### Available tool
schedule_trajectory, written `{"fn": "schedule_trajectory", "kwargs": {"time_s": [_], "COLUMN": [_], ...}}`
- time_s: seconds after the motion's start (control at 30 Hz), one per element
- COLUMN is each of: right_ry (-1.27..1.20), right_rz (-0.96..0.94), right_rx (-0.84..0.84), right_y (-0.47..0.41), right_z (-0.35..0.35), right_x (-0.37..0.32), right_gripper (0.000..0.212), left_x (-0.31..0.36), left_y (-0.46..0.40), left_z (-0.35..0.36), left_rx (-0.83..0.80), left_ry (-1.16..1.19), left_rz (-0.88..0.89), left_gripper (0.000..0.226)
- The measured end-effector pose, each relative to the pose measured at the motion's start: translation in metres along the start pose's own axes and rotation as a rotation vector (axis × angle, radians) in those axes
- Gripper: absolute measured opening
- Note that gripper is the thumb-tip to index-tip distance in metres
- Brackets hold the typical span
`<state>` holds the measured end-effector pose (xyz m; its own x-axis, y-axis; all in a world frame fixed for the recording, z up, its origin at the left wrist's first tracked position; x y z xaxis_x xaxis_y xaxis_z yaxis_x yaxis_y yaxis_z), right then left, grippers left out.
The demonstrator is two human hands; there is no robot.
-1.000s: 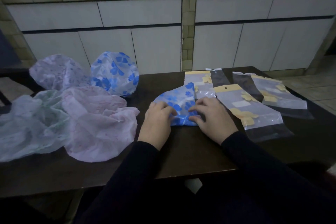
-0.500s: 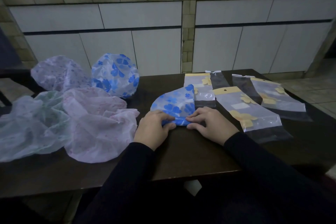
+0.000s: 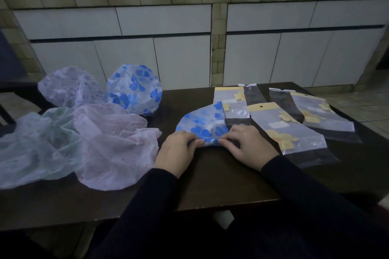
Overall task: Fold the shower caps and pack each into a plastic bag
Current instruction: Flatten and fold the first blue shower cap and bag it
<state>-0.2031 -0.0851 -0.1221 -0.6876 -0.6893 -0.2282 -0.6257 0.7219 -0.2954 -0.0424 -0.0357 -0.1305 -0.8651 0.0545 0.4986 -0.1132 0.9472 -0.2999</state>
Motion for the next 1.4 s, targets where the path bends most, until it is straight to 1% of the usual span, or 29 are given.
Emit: {"fn": "schedule_trajectory", "kwargs": {"time_s": [0.07, 0.17, 0.33, 0.43, 0.5, 0.6, 0.67, 0.73, 0.77, 0.83, 0.9, 1.0, 1.03, 1.1, 1.2, 1.33, 1.4], "right_ry": [0.067, 0.094, 0.078, 0.054, 0.052, 0.032, -0.02, -0.018, -0.007, -0.009, -0.024, 0.008, 0.013, 0.006, 0.018, 0.091, 0.07], "right_rz": [0.014, 0.053, 0.147, 0.202, 0.201, 0.142, 0.079, -0.024, -0.074, -0.112, -0.065, 0.008, 0.031, 0.06, 0.082, 0.032, 0.001], "right_rx": [-0.008, -0.024, -0.004, 0.019, 0.049, 0.129, 0.177, 0.183, 0.174, 0.129, 0.055, -0.037, -0.055, -0.062, -0.044, -0.015, -0.024], "right_y": [0.0, -0.001, -0.004, -0.004, -0.003, -0.001, 0.0, 0.0, 0.0, 0.001, 0.0, 0.0, 0.0, 0.0, -0.001, 0.0, 0.001], "right_z": [0.0, 0.0, -0.001, -0.001, -0.002, -0.007, -0.01, -0.01, -0.009, -0.007, -0.002, 0.005, 0.006, 0.007, 0.007, 0.006, 0.006], "right_x": [0.003, 0.007, 0.014, 0.017, 0.018, 0.016, 0.011, 0.001, -0.003, -0.009, -0.007, -0.002, -0.001, 0.001, 0.002, -0.004, -0.006], "right_gripper": [0.032, 0.034, 0.034, 0.035, 0.035, 0.029, 0.021, 0.014, 0.014, 0.019, 0.026, 0.035, 0.039, 0.042, 0.04, 0.036, 0.034], "left_x": [0.001, 0.004, 0.001, -0.002, -0.003, 0.002, 0.008, 0.016, 0.018, 0.017, 0.011, 0.006, 0.006, 0.005, 0.005, 0.007, 0.008], "left_y": [-0.001, -0.003, -0.006, -0.009, -0.009, -0.007, -0.005, -0.005, -0.005, -0.004, -0.004, -0.003, -0.003, -0.003, -0.003, -0.004, -0.004], "left_z": [0.002, 0.003, 0.001, 0.005, 0.005, 0.0, -0.004, -0.004, -0.002, 0.003, 0.005, 0.008, 0.01, 0.01, 0.009, 0.008, 0.008], "left_rx": [-0.003, -0.013, -0.019, -0.045, -0.022, 0.078, 0.149, 0.177, 0.165, 0.128, 0.101, 0.033, 0.002, -0.027, -0.031, -0.038, -0.063], "left_ry": [-0.033, -0.062, -0.035, -0.008, -0.031, -0.127, -0.166, -0.172, -0.169, -0.15, -0.122, -0.126, -0.139, -0.145, -0.126, -0.12, -0.13], "left_rz": [0.001, 0.013, -0.098, -0.127, -0.095, 0.004, 0.062, 0.149, 0.184, 0.195, 0.149, 0.096, 0.09, 0.087, 0.075, 0.059, 0.053], "left_gripper": [0.024, 0.025, 0.021, 0.02, 0.021, 0.021, 0.019, 0.013, 0.01, 0.012, 0.016, 0.034, 0.037, 0.037, 0.033, 0.031, 0.031]}}
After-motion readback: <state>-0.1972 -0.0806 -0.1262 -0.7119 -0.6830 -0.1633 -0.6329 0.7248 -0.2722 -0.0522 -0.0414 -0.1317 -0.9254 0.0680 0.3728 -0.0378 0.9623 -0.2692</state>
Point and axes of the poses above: each hand's wrist, its own y-axis away from the middle knuckle, its own z-axis out of the palm, x = y × z, the point moved 7 cm from there along -y, towards the middle knuckle, and after that the axes turned 3 degrees about -x, right-handed, at the moved point
